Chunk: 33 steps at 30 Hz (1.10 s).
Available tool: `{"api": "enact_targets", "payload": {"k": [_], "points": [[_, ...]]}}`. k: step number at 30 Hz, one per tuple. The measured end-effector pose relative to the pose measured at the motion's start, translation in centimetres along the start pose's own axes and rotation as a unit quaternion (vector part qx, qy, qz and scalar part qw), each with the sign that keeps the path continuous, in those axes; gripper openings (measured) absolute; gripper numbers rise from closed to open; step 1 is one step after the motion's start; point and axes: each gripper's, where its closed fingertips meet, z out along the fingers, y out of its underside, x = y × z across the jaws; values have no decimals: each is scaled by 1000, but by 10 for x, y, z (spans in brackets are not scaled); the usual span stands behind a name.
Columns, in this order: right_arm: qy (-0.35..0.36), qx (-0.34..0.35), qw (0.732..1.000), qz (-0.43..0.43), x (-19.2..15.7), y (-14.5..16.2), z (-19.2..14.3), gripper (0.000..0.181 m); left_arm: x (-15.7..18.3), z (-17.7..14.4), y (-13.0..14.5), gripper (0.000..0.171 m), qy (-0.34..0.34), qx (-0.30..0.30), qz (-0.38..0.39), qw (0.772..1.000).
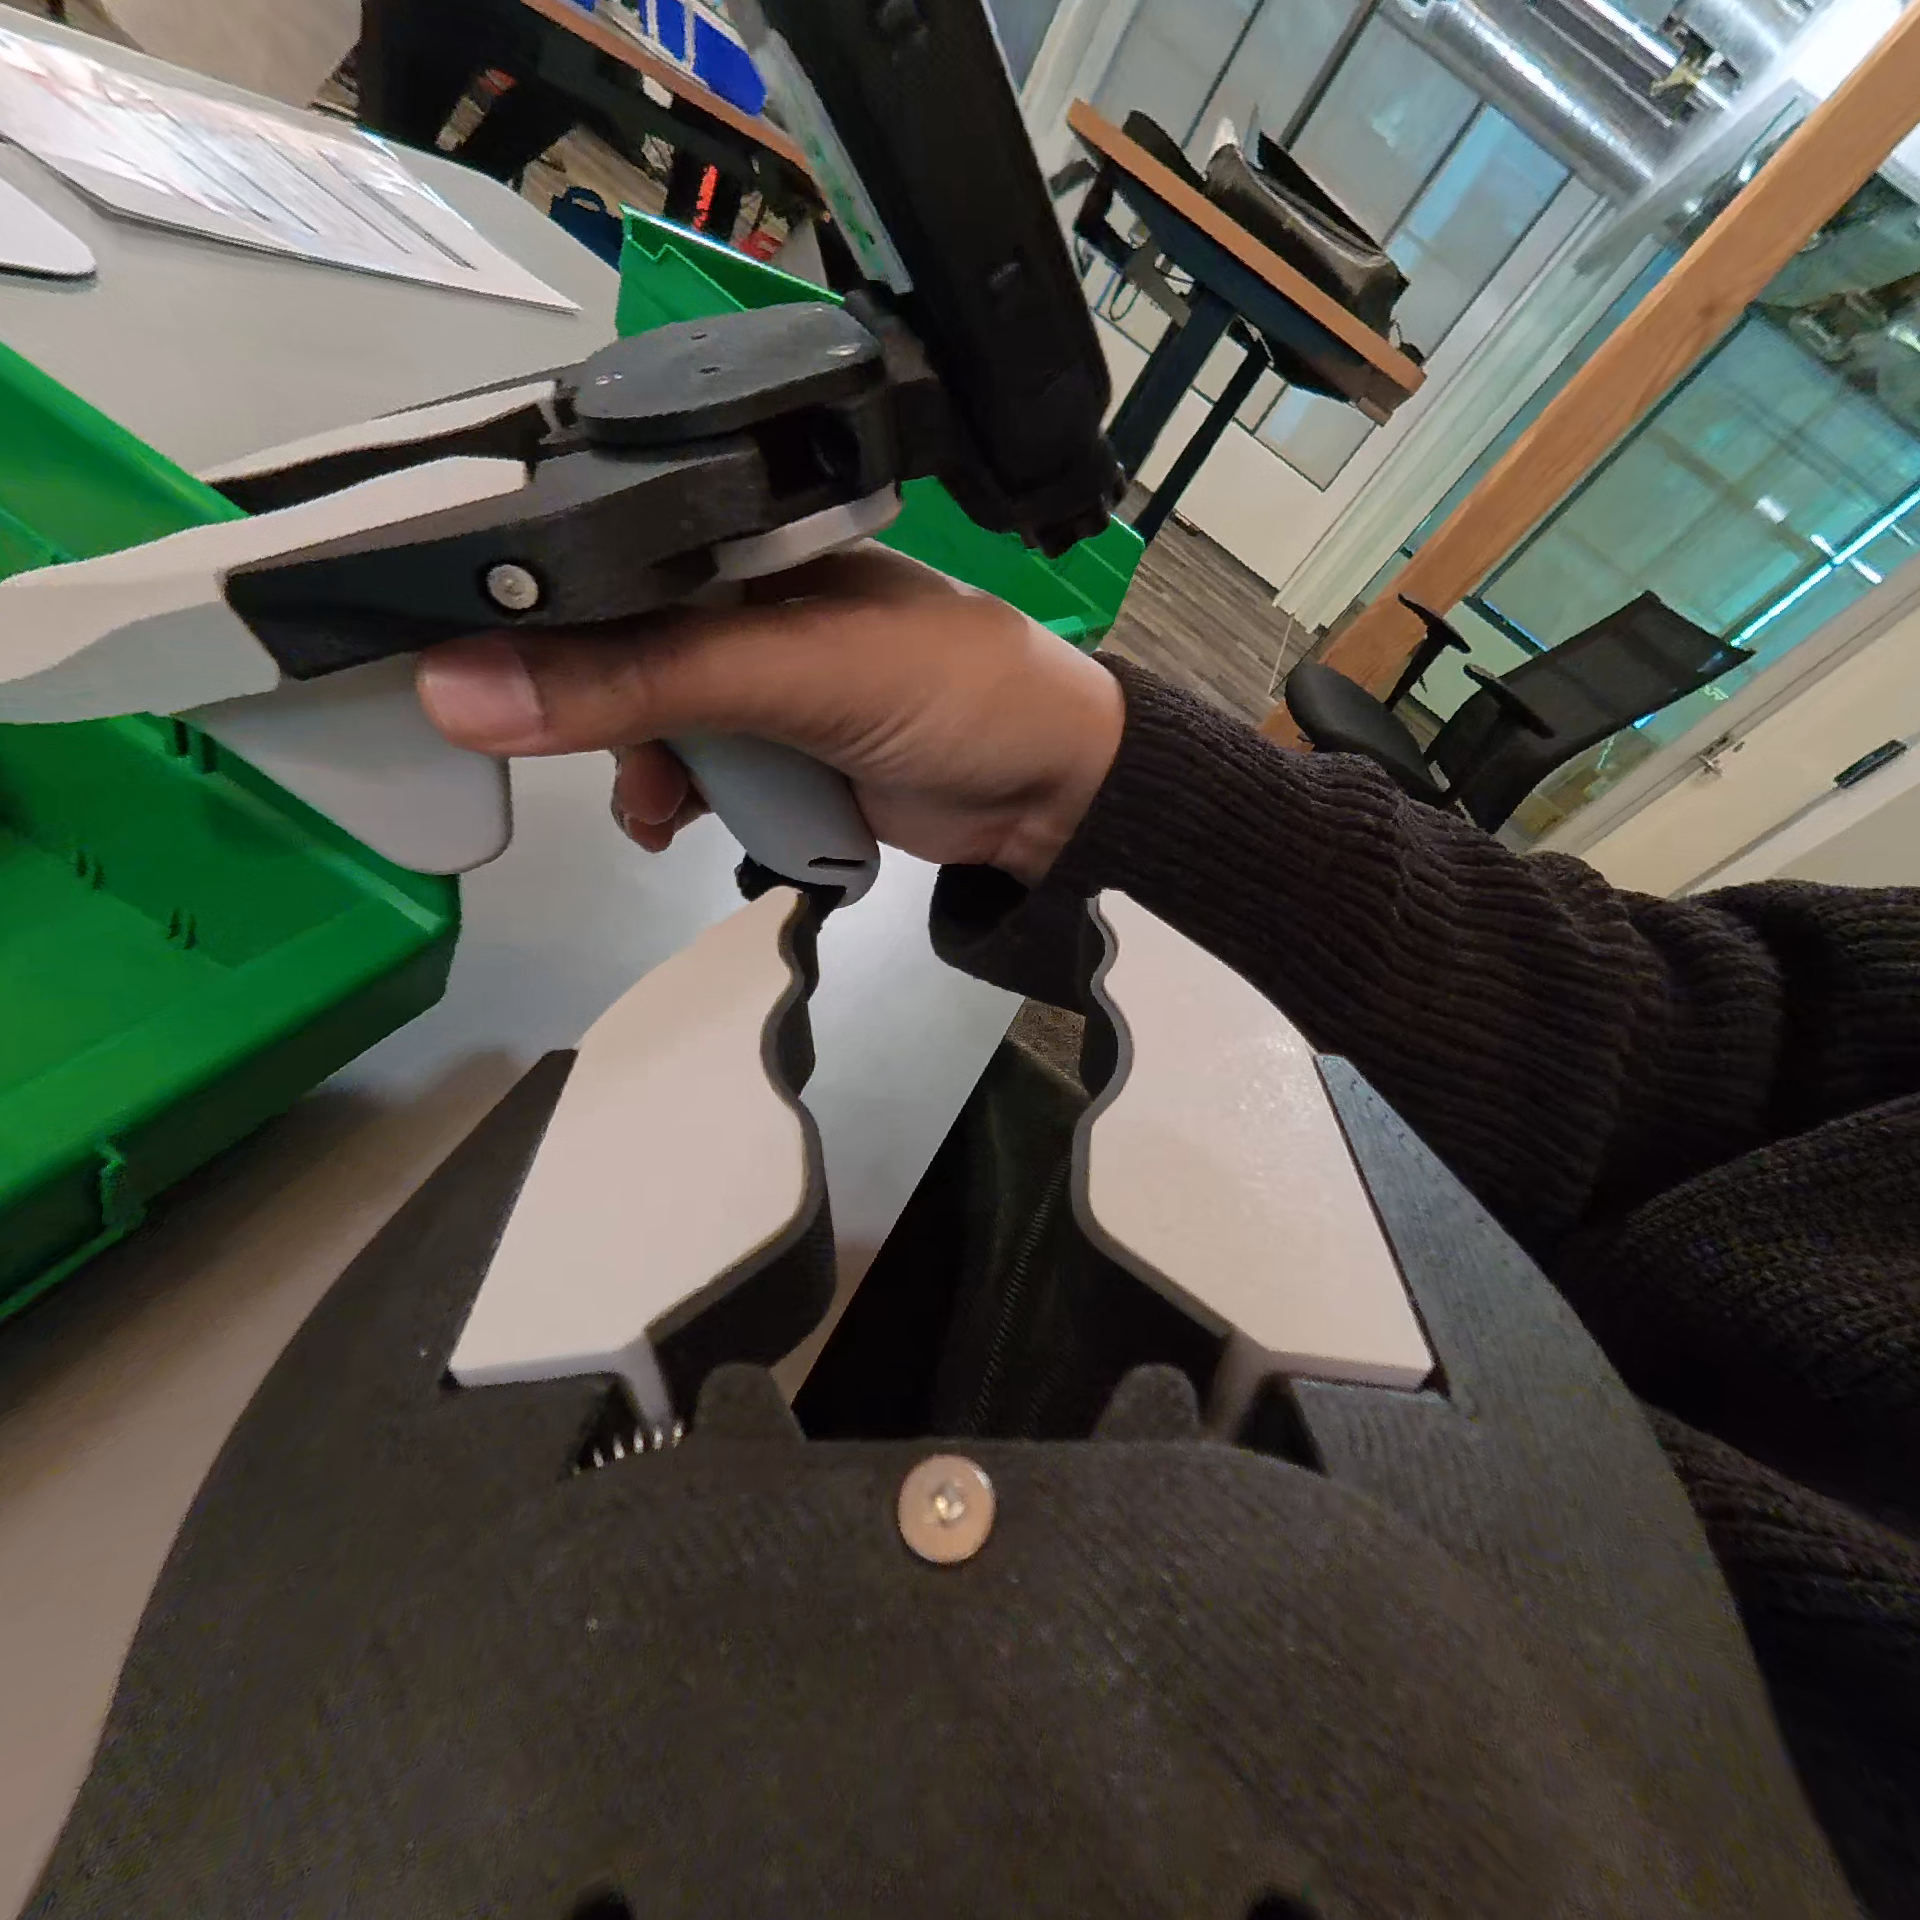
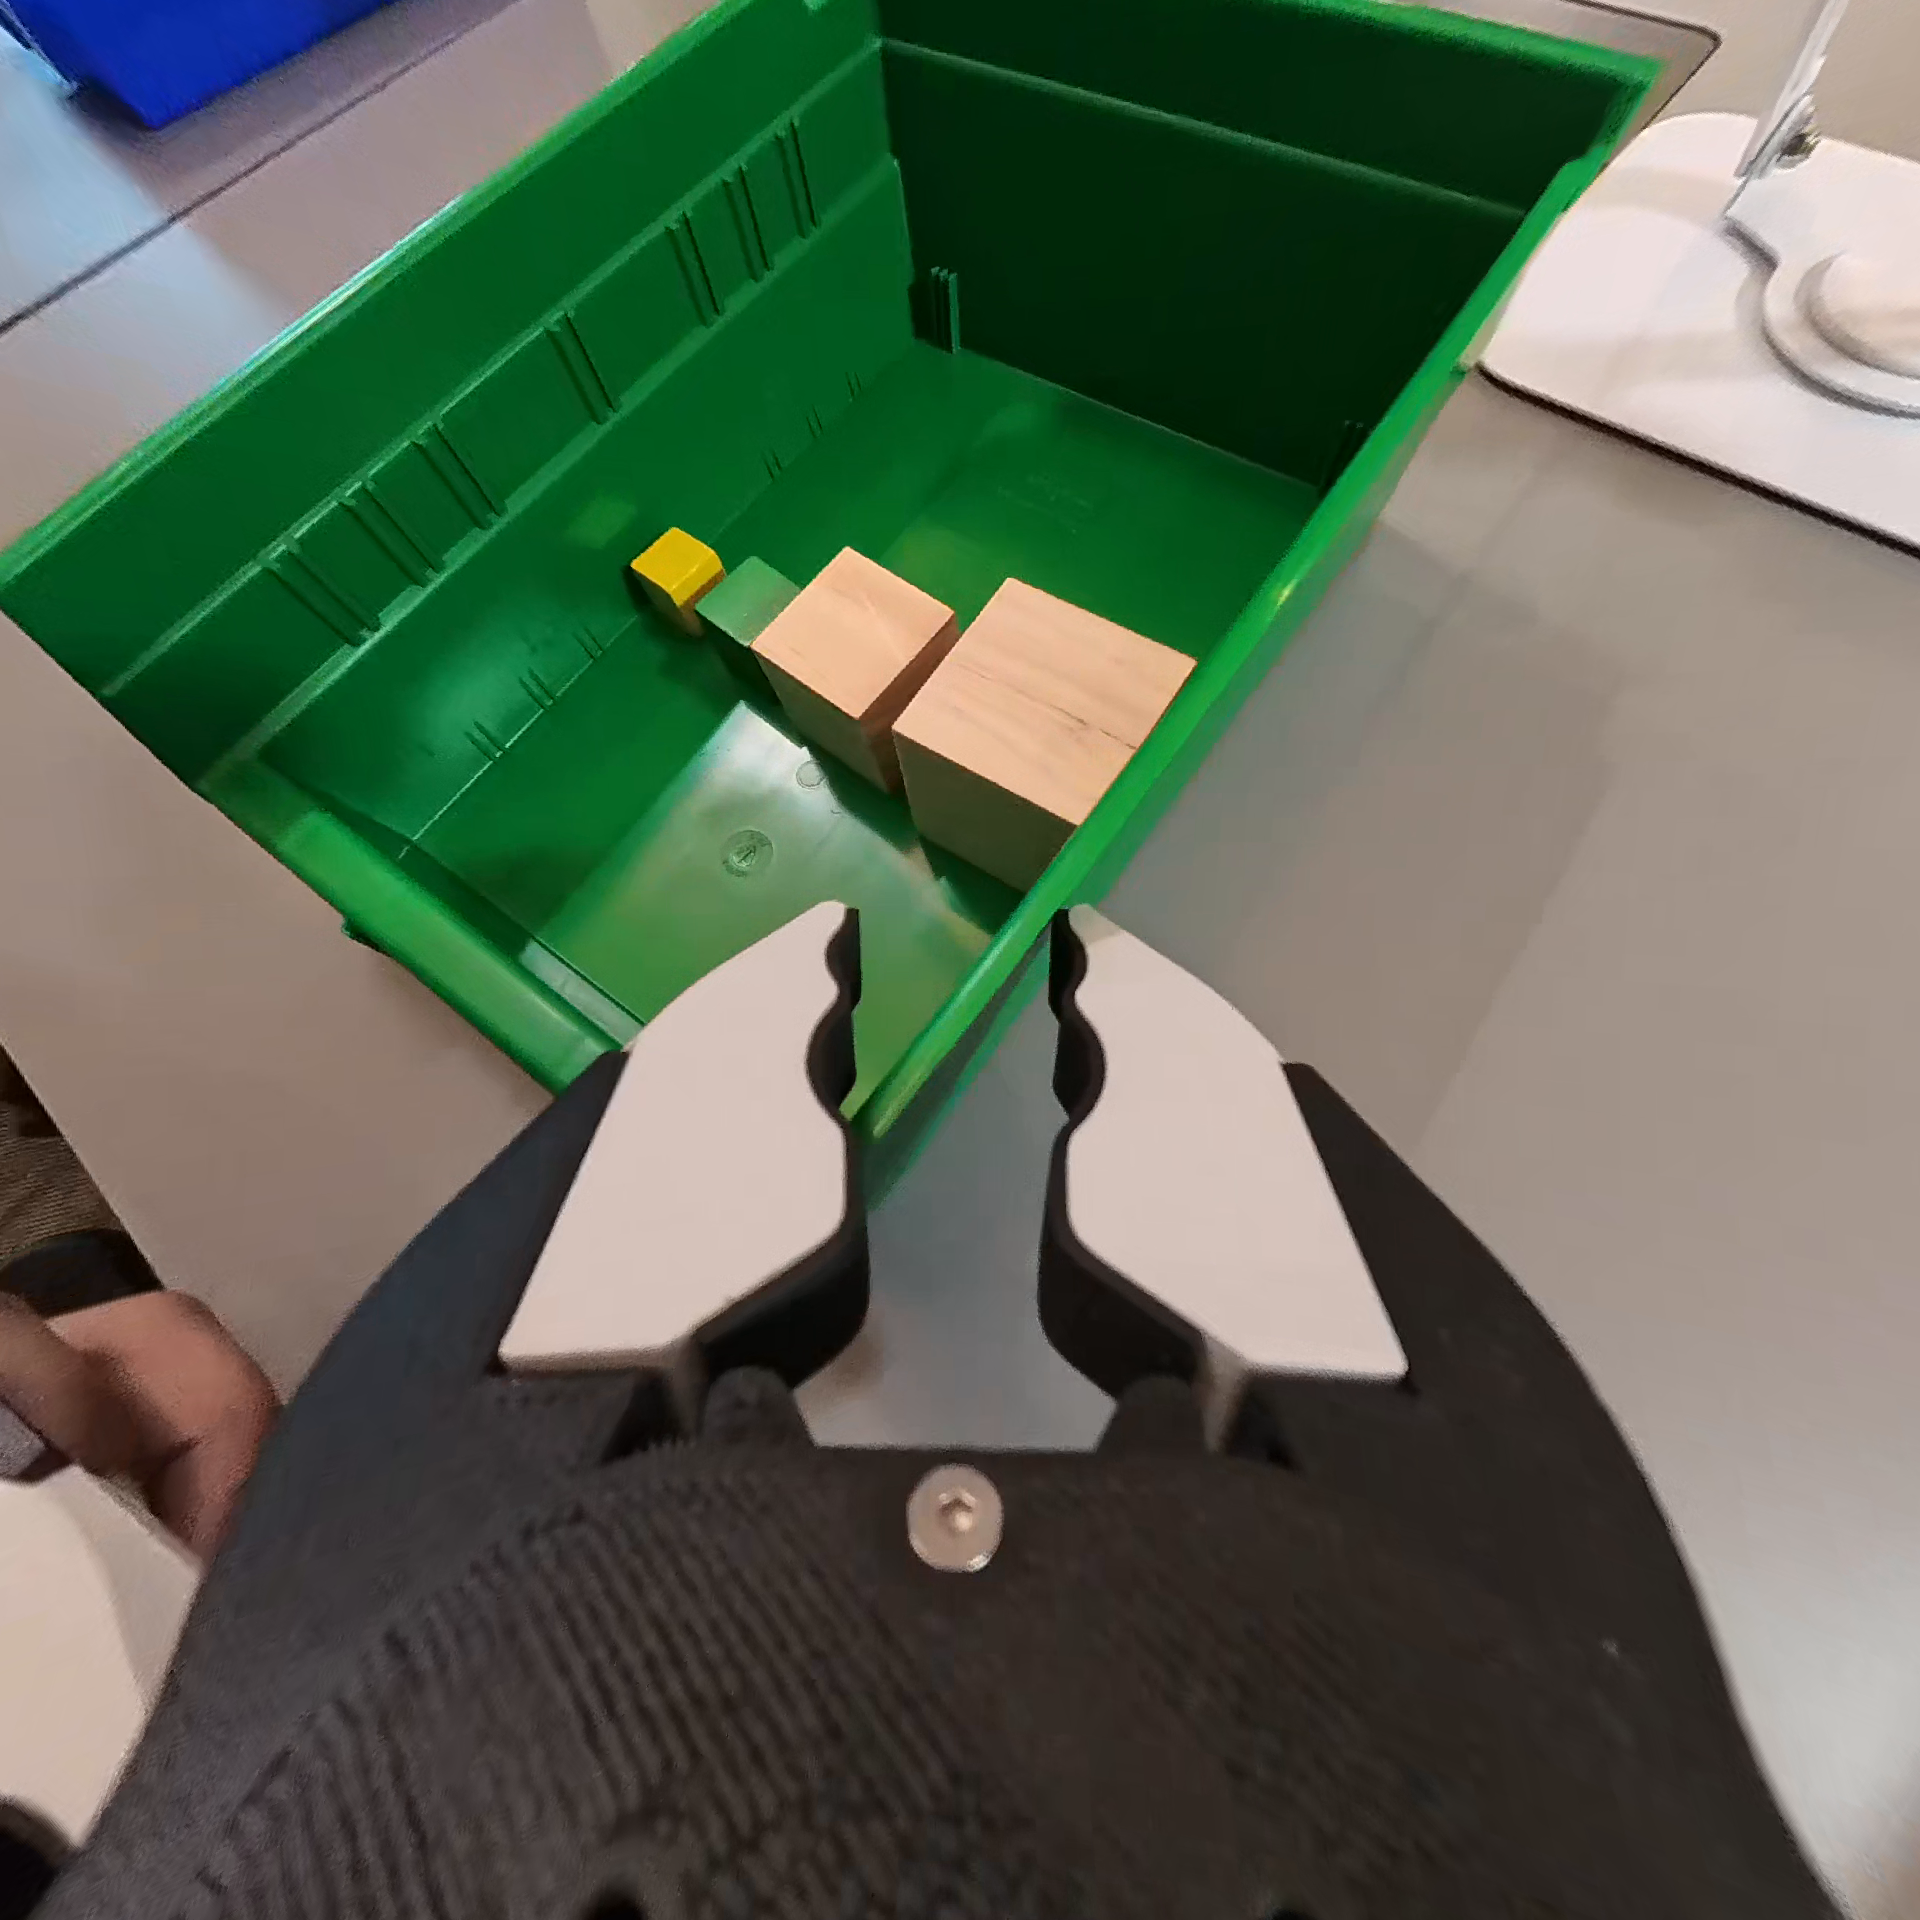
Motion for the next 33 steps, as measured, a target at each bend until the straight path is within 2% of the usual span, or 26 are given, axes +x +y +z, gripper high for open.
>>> {"api": "enact_targets", "payload": {"k": [11,16,24,30,33], "points": [[-80,-9,997,12,-30,-9,11,47,22,6,9,45,47,-18,16,999],[-78,-17,997,-13,-36,-17,25,44,21,5,8,44,46,-15,19,999],[-122,-23,991,-51,-80,-33,54,47,27,4,6,45,62,-10,25,998],[-167,-53,978,-109,-113,-37,66,53,18,-5,-9,43,50,31,8,998],[-213,-71,969,-101,-131,-38,66,57,15,-9,-17,42,53,56,-20,997]]}}
